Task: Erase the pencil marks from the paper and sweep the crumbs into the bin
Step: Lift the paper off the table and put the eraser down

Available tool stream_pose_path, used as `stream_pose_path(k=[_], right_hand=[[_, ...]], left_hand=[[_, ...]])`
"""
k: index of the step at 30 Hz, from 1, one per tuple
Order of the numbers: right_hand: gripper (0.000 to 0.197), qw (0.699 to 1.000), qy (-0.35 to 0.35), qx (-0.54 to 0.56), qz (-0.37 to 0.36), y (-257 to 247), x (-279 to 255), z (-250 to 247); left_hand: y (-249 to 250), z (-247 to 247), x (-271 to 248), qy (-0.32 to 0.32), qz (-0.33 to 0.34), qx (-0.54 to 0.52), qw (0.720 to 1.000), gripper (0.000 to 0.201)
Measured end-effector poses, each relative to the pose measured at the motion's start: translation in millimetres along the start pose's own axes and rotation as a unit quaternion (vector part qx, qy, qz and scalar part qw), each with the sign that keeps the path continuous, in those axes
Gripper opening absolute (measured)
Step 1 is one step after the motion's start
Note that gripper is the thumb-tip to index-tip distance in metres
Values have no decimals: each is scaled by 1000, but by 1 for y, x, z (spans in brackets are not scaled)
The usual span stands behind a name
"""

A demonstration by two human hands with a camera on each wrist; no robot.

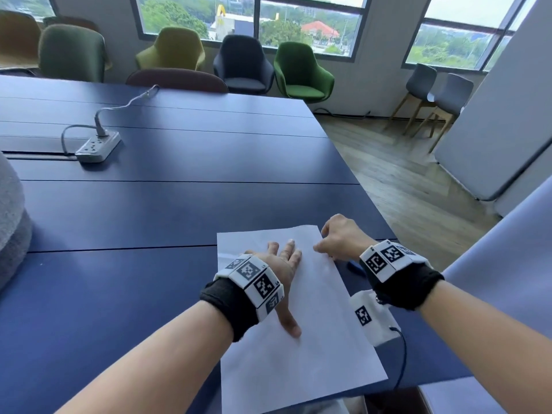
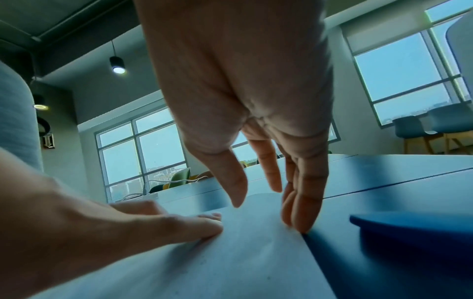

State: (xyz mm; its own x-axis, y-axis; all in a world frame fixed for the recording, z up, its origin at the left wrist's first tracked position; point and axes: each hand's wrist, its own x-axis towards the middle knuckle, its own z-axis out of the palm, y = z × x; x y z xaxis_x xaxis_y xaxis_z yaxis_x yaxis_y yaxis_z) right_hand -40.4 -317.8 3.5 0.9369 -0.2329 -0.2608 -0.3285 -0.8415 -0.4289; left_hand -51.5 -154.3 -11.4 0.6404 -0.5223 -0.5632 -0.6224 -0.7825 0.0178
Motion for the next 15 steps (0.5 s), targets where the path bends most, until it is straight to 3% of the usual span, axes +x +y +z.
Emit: stream_pose_path(k=[6,11,15], right_hand=[[40,996,-10,68,50,-4,-3,4],[29,987,-20,140,82,-12,4,10],[41,976,-24,201,82,-10,6,-1]], left_hand=[[-2,3,3,15,6,-2,1000,153],[-3,4,1,17,12,-9,1000,153],[-4,4,-1,22,15,-14,1000,153]])
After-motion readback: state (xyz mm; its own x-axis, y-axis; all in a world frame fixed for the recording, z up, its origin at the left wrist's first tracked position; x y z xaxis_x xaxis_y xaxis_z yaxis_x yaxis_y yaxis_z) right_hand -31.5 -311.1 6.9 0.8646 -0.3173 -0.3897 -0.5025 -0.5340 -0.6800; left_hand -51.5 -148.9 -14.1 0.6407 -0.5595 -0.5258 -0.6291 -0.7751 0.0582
